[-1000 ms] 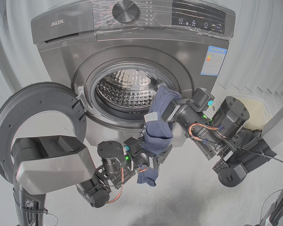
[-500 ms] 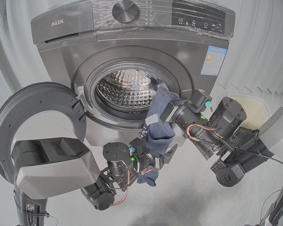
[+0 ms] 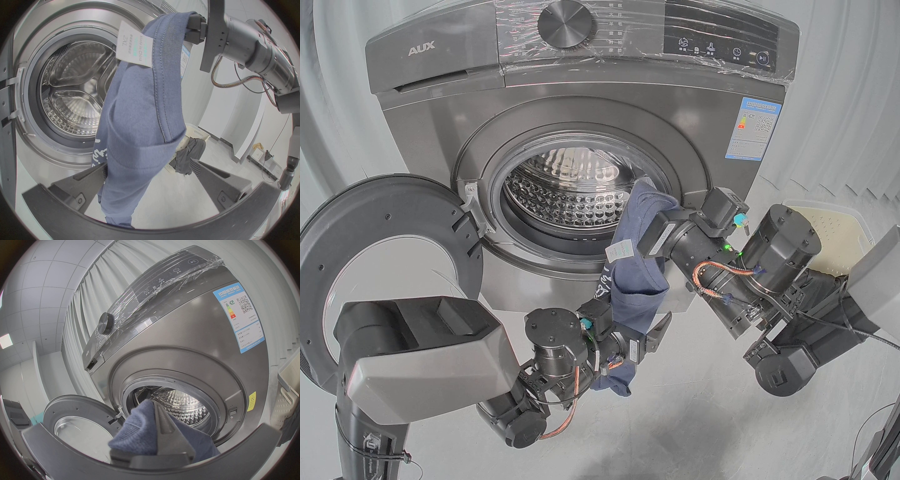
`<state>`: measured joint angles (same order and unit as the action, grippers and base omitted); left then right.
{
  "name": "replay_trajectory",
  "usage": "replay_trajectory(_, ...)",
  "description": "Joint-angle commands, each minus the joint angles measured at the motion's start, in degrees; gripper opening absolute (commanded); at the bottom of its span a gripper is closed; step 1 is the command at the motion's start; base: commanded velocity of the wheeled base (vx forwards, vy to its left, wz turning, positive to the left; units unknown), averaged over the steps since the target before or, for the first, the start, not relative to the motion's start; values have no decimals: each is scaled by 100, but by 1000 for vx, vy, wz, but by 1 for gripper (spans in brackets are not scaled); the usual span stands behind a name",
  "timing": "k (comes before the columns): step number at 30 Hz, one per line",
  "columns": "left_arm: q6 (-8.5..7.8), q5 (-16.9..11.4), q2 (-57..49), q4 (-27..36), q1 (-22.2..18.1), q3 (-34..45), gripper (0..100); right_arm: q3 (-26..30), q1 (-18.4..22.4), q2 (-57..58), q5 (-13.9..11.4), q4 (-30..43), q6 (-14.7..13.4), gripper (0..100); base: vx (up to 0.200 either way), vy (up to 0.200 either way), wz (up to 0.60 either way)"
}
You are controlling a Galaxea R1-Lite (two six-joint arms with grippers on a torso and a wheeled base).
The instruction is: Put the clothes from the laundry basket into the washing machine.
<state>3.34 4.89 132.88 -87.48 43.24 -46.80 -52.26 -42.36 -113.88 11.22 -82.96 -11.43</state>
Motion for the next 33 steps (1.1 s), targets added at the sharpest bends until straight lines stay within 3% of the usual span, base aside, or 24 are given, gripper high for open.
replay_trajectory(1,9,3,221,-6,-44,-295,100,5,-35,-11,3,-1,1,0,0,0,0)
replay_trajectory(6,26,47,529,-6,-281,-840,100,49,-158,-2,3,-36,-8,0,0,0,0)
replay_trajectory(11,61,267,529,-6,-422,-1007,100,58,-167,7,3,-36,1,0,0,0,0)
replay_trajectory(33,176,170,-333,-94,-993,250,100,120,-62,24,3,-45,-34,0,0,0,0)
